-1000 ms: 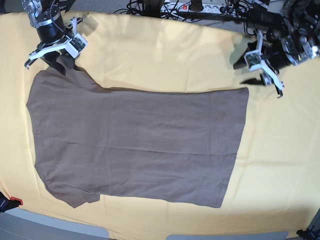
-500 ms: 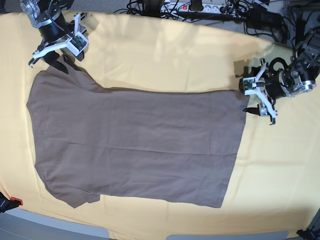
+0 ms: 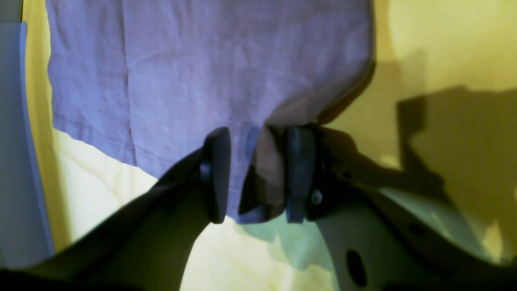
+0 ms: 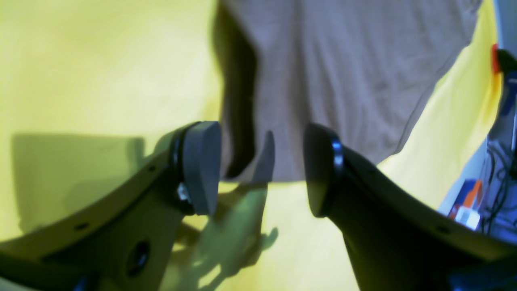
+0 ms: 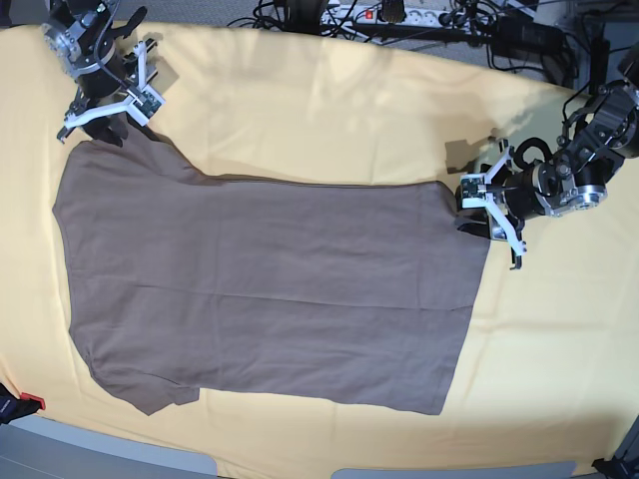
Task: Fold the T-shirt properly
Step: 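Move both grippers down to the shirt's shoulder corners and grasp them, then pull the grasped shoulder corners apart to flatten the brown shirt, then drag the shirt by its shoulders toward the robot's base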
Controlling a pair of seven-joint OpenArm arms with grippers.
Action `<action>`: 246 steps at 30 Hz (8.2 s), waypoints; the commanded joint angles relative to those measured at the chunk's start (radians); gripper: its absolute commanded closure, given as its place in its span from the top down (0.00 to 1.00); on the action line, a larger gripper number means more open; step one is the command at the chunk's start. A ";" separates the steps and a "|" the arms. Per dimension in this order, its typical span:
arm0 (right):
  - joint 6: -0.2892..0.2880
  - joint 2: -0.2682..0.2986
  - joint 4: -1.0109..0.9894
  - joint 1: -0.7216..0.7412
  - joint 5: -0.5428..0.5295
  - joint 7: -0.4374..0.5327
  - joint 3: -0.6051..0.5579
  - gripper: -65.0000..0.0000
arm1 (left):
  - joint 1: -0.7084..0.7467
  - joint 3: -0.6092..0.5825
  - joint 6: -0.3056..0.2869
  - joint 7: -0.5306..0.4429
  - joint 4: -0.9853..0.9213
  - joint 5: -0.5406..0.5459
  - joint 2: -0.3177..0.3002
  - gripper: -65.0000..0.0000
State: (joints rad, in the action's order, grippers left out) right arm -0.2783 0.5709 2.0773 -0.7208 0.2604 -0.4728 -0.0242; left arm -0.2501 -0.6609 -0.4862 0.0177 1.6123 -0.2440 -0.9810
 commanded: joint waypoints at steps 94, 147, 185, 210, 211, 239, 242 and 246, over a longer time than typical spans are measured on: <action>-0.017 0.163 0.100 -0.065 -0.156 -0.054 0.145 0.00 | 0.066 0.007 0.073 0.167 0.362 0.174 -0.290 0.00; -0.096 0.192 0.068 0.133 -0.331 -0.194 0.145 0.57 | -0.016 0.008 -0.022 0.208 0.385 0.147 -0.242 0.46; -0.146 0.222 -0.134 0.003 -0.284 -0.179 0.145 0.04 | 0.075 0.007 -0.150 0.189 0.406 0.143 -0.279 0.47; -0.145 0.222 -0.134 0.003 -0.290 -0.178 0.145 0.30 | 0.064 0.006 -0.190 0.057 0.202 0.052 -0.159 0.52; -0.145 0.222 -0.134 0.003 -0.290 -0.178 0.145 0.30 | 0.064 0.006 -0.190 0.057 0.198 0.041 -0.160 0.52; -0.106 0.245 -0.063 0.006 -0.312 -0.220 0.145 0.13 | -0.051 0.007 -0.190 0.065 0.212 0.147 -0.154 0.01; -0.107 0.244 -0.063 0.006 -0.312 -0.220 0.145 0.15 | -0.052 0.007 -0.212 0.065 0.212 0.152 -0.154 0.11; -0.107 0.245 -0.063 0.006 -0.312 -0.201 0.145 0.22 | -0.052 0.007 -0.212 0.064 0.212 0.153 -0.154 0.24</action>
State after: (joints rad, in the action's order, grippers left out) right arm -0.3931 0.7975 1.9984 -0.7174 -0.0601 -0.6830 0.1123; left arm -0.2829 -0.6674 -0.7109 0.0940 1.8130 -0.1013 -1.1141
